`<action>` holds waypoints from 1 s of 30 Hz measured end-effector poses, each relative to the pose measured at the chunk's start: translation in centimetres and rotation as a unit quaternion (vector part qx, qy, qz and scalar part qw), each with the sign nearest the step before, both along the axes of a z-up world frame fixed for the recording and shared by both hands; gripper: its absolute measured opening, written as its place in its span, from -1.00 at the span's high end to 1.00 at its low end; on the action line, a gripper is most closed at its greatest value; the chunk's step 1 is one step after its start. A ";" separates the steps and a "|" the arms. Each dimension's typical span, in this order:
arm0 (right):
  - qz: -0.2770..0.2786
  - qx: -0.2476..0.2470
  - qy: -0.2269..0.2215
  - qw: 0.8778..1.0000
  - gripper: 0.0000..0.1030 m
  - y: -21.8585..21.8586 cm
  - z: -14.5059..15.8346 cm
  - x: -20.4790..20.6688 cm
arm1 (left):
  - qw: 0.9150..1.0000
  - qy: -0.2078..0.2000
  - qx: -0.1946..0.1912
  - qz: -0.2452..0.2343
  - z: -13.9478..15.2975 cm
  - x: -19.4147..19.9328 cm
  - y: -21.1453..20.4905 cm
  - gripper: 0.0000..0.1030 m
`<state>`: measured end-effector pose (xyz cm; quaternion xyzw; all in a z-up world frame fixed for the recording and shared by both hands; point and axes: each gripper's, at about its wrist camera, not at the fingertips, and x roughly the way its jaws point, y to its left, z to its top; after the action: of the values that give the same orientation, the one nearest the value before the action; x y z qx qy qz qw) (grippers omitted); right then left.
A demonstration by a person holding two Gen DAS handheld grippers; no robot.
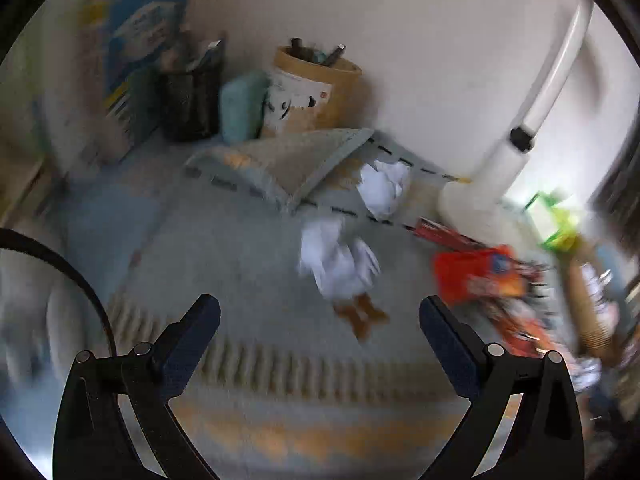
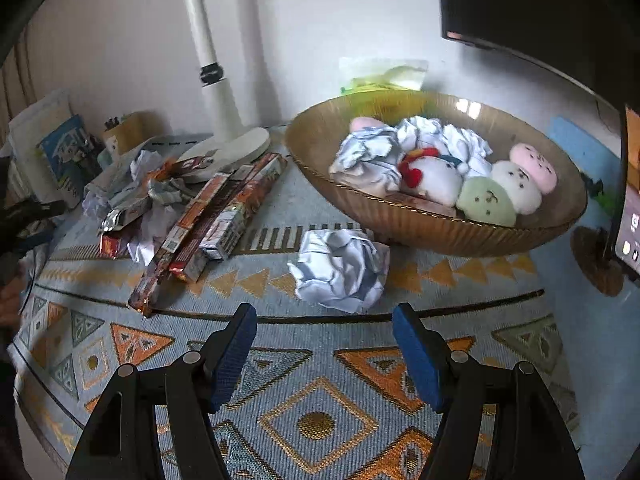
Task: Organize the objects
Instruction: 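Grasp a paper ball with the left tool while the right tool grasps another paper ball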
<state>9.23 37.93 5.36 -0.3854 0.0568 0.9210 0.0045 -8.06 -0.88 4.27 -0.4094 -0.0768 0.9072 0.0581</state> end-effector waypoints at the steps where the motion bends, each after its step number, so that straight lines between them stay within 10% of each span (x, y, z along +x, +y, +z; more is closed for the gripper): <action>1: -0.005 -0.004 0.000 1.000 -0.35 0.2 0.0 0.0 | 1.000 0.005 -0.012 -0.015 -0.3 -0.9 0.5 -0.94; 6: -0.022 -0.027 -0.017 0.999 -0.35 1.2 -0.4 -0.6 | 0.995 0.015 -0.088 -0.036 -2.1 -3.7 3.1 -0.91; 9: -0.016 -0.029 -0.018 0.999 -0.35 1.1 -0.4 -0.6 | 0.995 0.010 -0.096 -0.039 -2.8 -4.4 3.8 -0.06; 11: -0.012 -0.025 -0.021 0.999 -0.35 0.8 -0.5 -0.6 | 0.996 0.004 -0.087 -0.035 -2.9 -4.7 3.8 0.12; 30: -0.061 -0.058 -0.051 0.995 -0.17 0.2 -0.9 -4.7 | 0.995 0.037 -0.054 -0.078 -0.2 2.6 5.5 0.15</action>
<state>4.48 38.13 4.44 -0.4270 0.1331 0.8935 0.0409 -5.48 4.65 4.11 -0.3825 0.0062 0.9175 0.1091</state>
